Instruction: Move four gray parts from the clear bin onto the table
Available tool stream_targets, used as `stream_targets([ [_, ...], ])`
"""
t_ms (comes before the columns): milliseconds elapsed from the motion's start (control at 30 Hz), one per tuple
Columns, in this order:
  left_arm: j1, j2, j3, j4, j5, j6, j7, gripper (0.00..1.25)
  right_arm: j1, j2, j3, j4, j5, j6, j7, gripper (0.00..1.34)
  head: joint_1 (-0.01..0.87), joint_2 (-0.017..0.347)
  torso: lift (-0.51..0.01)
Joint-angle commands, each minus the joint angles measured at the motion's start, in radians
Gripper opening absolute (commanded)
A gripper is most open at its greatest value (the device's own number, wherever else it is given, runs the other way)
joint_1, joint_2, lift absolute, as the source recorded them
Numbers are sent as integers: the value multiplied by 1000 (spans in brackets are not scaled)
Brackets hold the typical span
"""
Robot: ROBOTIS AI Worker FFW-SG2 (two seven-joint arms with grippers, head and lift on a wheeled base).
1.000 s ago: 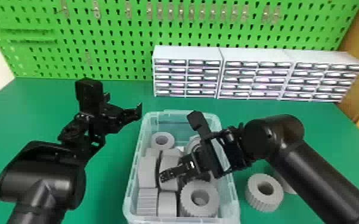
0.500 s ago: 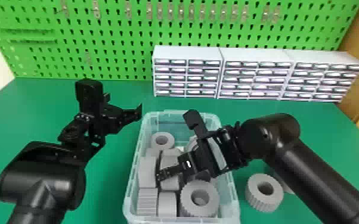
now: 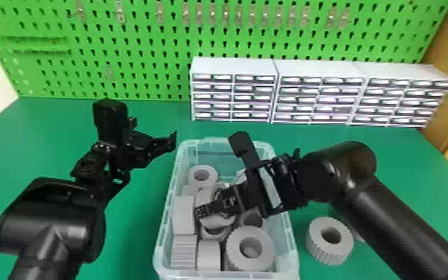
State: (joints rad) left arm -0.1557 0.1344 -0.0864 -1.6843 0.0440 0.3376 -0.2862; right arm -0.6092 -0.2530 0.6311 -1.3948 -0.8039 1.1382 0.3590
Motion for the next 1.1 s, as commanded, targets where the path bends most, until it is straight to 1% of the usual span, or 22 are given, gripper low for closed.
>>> stream_targets([
  [0, -4, -1, -4, 0, -7, 1, -2, 1123, 5, 0, -7, -6, 6, -2, 0, 138, 686, 26, -50],
  [267, -4, -1, 1, 0, -9, 4, -2, 1123, 5, 3, -10, -9, 14, 6, 0, 138, 686, 26, -50],
  [367, -4, -3, 1, 0, -10, 4, -2, 1123, 6, 8, -21, -21, 34, 9, 0, 138, 686, 26, -50],
  [533, -5, -4, -1, 0, -13, 3, -2, 1123, 9, 11, -47, -38, 45, 12, 0, 138, 686, 26, -50],
  [767, -4, -6, 5, 0, -13, 3, -2, 1123, 31, 24, -134, -82, 89, 46, 0, 138, 686, 26, -50],
  [867, -4, -6, 8, 0, -13, 3, -2, 1123, 34, 26, -166, -96, 103, 51, 0, 138, 686, 26, -50],
  [1000, -4, -7, 14, 0, -15, 0, -2, 1123, 48, 34, -229, -122, 134, 67, 0, 138, 686, 26, -50],
  [1067, -4, -9, 16, 0, -16, 0, -2, 1123, 60, 40, -277, -145, 155, 75, 0, 138, 686, 26, -50],
])
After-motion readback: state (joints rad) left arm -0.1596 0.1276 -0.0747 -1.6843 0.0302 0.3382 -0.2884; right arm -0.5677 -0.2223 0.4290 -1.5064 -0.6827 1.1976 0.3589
